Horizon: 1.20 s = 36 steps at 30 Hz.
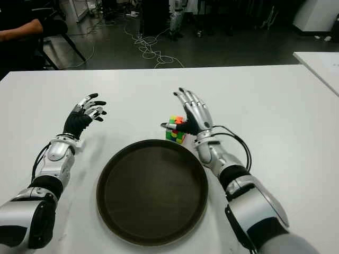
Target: Pick up the Rubik's Cube and put it in the plate
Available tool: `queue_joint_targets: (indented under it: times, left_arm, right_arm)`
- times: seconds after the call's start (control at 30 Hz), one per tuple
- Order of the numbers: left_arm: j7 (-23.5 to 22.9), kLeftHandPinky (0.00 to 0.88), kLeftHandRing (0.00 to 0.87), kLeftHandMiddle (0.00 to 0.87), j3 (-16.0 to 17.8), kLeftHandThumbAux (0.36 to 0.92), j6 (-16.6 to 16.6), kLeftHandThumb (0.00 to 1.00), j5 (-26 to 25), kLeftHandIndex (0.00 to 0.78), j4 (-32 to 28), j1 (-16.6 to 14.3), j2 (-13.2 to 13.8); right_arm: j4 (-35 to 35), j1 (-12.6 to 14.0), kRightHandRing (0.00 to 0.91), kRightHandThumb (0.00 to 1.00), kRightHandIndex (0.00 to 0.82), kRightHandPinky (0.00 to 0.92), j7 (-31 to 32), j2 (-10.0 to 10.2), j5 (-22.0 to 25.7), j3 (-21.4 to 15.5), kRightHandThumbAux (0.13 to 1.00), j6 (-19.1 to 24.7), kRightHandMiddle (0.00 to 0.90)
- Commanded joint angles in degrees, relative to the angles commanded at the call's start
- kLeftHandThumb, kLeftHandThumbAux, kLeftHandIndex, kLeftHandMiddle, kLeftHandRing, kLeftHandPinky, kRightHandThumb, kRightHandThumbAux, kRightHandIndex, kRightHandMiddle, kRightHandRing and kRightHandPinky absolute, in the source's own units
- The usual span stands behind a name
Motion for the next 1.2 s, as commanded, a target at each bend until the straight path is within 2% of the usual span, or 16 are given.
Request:
queue_joint_targets:
  times: [0.23,0.47,0.9,1.2]
  left_arm:
    - [-0.1,0.457,0.389,0.302,-0.2,0.659,-0.2,0.443,0.0,0.163,0.0,0.1,0.1]
    - [-0.2,0.434,0.397,0.296,-0.2,0.653,-0.1,0.433,-0.2,0.157,-0.3,0.2,0.0]
    - [-0.6,0.433,0.408,0.286,0.2,0.653,0.1,0.456,-0.7,0.152,-0.3,0.3,-0.1]
    - [-0.6,0.421,0.38,0.276,0.3,0.674,0.7,0.475,-0.7,0.156,-0.2,0.1,-0.1]
  right_arm:
    - [1.6,-0.9,0.051,0.007,0.0,0.119,2.4,-0.1,1.7,-1.4,0.487,3.9,0.0]
    - [1.9,-1.1,0.034,0.0,0.0,0.089,4.3,0.1,3.3,-2.3,0.462,6.2,0.0]
    - [2.2,-1.1,0.034,0.0,0.0,0.069,6.9,0.0,5.4,-2.9,0.443,6.8,0.006]
    - [2.7,-1.3,0.035,0.0,0.0,0.058,8.5,0.4,5.4,-2.2,0.461,7.8,0.014]
